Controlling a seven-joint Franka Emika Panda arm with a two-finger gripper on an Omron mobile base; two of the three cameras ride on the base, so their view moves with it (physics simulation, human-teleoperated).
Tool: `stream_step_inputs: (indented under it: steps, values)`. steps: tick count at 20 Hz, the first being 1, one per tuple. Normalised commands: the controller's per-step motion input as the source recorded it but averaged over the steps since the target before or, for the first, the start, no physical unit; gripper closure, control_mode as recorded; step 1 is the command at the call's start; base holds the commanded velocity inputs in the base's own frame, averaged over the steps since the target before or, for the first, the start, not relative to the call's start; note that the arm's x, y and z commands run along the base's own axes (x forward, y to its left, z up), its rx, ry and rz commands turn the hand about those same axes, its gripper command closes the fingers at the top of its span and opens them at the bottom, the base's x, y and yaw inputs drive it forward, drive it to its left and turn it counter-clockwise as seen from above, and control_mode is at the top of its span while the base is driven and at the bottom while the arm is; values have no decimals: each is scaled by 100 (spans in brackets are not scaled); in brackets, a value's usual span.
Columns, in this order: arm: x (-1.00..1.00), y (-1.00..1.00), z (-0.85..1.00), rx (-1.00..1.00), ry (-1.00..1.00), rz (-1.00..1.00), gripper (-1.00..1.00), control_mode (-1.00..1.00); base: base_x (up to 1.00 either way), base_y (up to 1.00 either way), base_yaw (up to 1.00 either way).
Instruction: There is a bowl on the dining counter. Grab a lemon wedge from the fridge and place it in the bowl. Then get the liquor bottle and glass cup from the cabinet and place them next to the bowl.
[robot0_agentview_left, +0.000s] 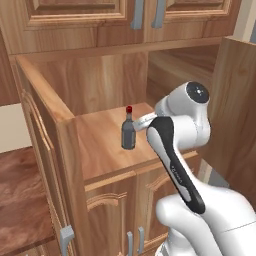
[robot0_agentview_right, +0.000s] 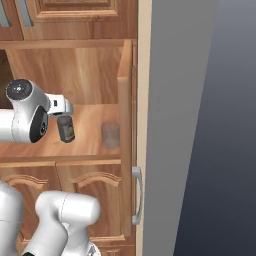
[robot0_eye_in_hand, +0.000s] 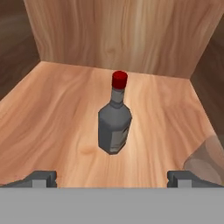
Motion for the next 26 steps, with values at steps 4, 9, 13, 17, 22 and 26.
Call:
stream_step_inputs:
  steps: [4,9,13,17,22,26]
  values:
    - [66,21,-1,0,0,-1,-100,-100,0,0,0]
    - [57,15,-8,0,0,0,-100,-100,0,0,0]
    - [32,3,-17,0,0,-1,-100,-100,0,0,0]
    - [23,1,-29,0,0,0,-100,-100,0,0,0]
    - [20,1,-31,0,0,0,-100,-100,0,0,0]
    - [29,0,-28,0,0,0,-100,-100,0,0,0]
